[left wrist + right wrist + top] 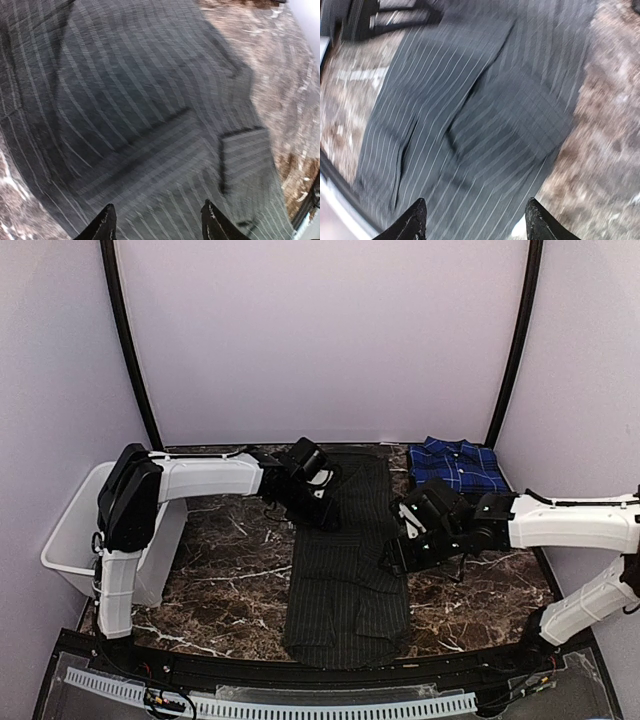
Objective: Fold and stack the long sleeve shirts
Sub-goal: Flatten out the crumpled shirt at the center of the board.
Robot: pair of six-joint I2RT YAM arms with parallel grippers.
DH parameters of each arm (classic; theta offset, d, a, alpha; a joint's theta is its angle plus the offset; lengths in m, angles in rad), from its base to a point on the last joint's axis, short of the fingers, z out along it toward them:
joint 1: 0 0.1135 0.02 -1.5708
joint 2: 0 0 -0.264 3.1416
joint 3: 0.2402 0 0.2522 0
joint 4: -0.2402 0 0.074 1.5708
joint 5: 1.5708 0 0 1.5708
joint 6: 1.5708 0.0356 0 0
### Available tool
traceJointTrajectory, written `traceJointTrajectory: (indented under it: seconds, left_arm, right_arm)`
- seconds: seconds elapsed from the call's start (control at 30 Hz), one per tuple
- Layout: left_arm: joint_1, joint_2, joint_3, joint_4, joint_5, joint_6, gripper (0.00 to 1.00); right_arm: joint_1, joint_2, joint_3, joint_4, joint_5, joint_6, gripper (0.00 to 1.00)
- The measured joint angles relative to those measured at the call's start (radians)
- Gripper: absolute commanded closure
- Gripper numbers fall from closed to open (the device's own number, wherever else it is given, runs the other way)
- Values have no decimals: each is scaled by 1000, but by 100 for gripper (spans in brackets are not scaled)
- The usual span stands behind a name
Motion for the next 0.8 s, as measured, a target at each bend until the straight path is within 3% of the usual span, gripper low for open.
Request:
traceJointTrajectory:
  seconds: [0.4, 0.8]
  left_arm:
    - [51, 101, 51, -44, -31, 9, 43]
    - [48, 105, 74, -98, -8, 4, 67]
  right_arm:
    - [-170, 193, 22, 178, 28, -11, 36]
    - [-181, 338, 68, 193, 77, -23, 37]
